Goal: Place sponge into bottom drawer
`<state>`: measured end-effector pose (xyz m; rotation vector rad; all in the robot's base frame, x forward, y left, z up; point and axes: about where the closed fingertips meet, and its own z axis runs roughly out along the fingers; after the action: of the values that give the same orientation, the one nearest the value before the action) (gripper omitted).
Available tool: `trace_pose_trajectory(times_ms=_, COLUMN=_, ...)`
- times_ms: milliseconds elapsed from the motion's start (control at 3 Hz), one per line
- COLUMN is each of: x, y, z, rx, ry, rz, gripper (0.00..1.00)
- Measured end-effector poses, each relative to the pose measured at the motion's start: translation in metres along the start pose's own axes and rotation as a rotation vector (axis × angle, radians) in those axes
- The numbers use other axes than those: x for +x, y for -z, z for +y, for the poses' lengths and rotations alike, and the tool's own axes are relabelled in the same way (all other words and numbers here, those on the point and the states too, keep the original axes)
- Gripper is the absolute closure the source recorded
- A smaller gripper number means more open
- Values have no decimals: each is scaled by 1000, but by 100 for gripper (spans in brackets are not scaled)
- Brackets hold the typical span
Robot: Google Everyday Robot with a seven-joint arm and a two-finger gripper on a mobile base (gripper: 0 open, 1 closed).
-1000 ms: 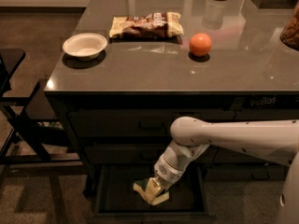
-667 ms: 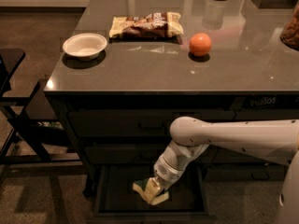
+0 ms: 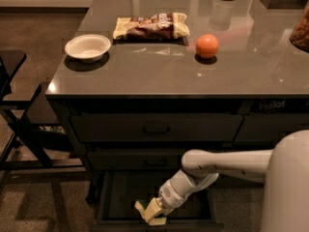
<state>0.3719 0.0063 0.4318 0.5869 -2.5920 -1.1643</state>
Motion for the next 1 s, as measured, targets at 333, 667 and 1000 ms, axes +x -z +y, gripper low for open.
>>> trace_pose_trajectory(times_ms=333, x=-1, y=-31, z=-40, rx=-40, ry=-108, rz=-31, gripper=100)
trace_pose_trajectory(times_ms=667, x=-4, y=-49, z=-66, rx=-71, ry=-161, rz=-32, gripper=100)
trace_pose_trajectory(times_ms=1000, x=-5, y=-52, z=-68, rx=-76, ry=-165, rz=-32, gripper=100)
